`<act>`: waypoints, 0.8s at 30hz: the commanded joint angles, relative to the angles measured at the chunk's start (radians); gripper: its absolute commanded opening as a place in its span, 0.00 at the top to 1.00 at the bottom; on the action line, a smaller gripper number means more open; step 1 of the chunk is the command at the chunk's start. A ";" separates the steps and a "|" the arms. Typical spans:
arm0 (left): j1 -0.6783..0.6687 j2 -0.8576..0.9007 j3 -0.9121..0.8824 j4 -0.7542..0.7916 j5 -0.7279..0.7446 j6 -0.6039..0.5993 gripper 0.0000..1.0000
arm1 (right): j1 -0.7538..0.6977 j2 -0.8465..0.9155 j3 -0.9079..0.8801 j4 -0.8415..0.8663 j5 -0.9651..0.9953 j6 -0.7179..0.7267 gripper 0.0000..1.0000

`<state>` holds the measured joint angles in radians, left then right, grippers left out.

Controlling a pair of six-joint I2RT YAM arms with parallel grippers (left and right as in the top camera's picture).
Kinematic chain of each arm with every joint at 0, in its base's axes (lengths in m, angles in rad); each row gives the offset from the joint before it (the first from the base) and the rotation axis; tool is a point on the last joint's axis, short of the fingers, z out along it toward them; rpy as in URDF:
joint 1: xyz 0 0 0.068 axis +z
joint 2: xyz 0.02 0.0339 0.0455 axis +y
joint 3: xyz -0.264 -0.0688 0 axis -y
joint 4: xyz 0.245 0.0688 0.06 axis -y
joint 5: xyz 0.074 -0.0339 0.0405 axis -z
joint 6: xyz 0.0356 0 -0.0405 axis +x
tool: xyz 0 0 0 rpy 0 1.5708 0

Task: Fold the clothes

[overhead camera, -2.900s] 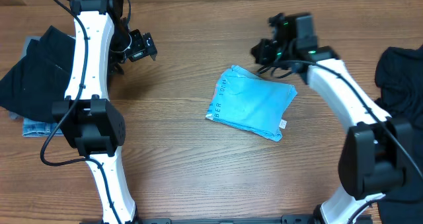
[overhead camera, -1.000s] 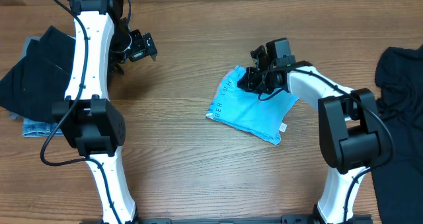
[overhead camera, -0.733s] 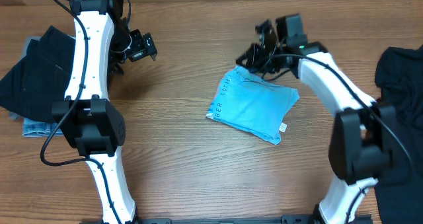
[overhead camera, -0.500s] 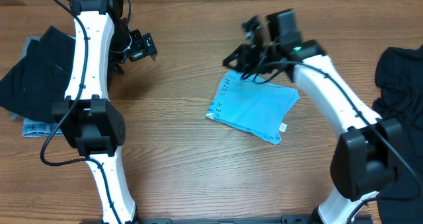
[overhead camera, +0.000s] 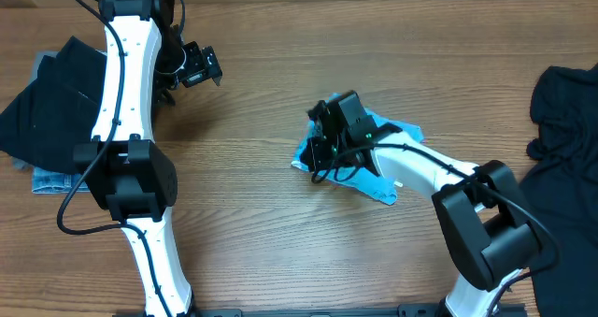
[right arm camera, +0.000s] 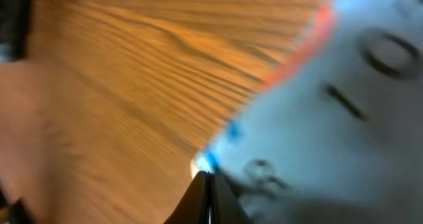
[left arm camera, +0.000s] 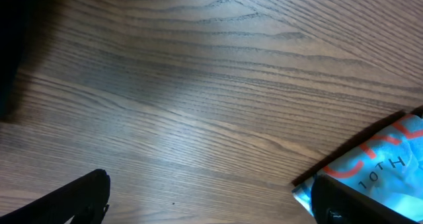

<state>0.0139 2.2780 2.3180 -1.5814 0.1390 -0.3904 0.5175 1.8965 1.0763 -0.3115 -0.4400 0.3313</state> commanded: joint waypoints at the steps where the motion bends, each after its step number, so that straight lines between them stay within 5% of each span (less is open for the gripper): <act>1: -0.003 -0.019 0.021 0.001 0.008 0.002 0.00 | -0.002 0.044 -0.066 0.062 0.055 0.063 0.96; 11: -0.003 -0.019 0.021 0.002 0.008 0.002 0.00 | -0.050 0.017 -0.011 0.044 -0.192 0.061 0.96; 24: -0.002 -0.019 0.021 0.013 0.008 0.002 0.00 | -0.317 -0.129 0.050 -0.384 -0.218 -0.054 0.96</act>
<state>0.0139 2.2780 2.3180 -1.5776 0.1390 -0.3904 0.2249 1.7779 1.1233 -0.6243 -0.6704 0.3599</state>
